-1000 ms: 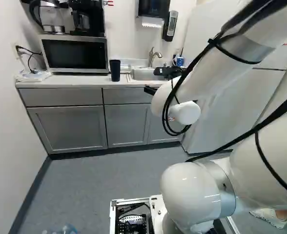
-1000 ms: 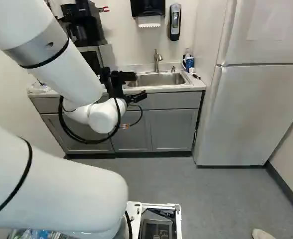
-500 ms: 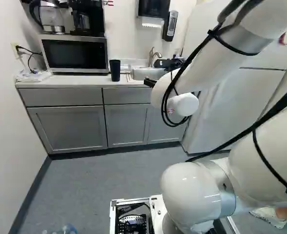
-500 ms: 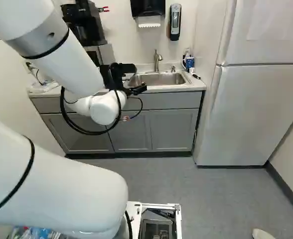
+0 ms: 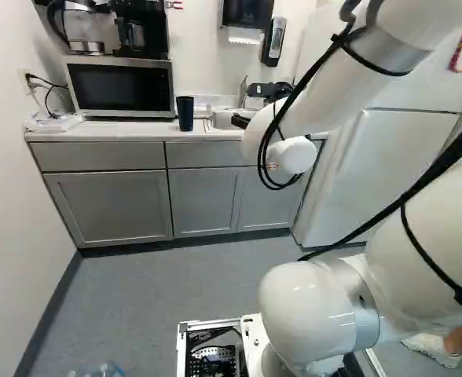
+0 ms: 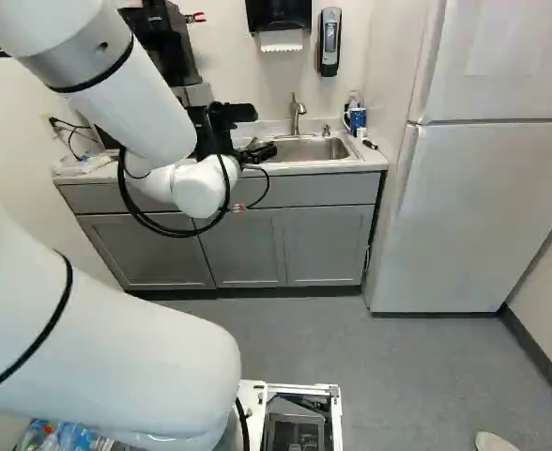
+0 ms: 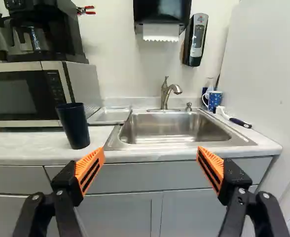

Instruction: Rinse the cup and place it in the tray

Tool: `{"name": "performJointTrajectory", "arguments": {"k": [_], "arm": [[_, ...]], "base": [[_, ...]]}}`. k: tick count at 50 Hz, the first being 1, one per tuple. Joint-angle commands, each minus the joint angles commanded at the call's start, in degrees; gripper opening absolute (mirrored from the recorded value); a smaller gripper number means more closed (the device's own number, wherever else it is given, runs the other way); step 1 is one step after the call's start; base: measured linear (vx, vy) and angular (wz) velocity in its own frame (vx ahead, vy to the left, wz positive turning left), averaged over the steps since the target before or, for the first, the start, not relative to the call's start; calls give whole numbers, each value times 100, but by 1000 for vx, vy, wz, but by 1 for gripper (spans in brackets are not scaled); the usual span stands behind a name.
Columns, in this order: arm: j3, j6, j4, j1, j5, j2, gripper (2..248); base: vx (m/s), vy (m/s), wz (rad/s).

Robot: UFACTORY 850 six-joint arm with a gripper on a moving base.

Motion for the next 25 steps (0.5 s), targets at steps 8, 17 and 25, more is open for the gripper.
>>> {"name": "performJointTrajectory", "arguments": {"k": [8, 17, 25], "arm": [[-160, 0, 0, 0, -62, -66, 247], [-341, 0, 0, 0, -167, -142, 247], [-504, 0, 0, 0, -267, -212, 247]], "base": [[0, 0, 0], [0, 0, 0], [0, 0, 0]]}}
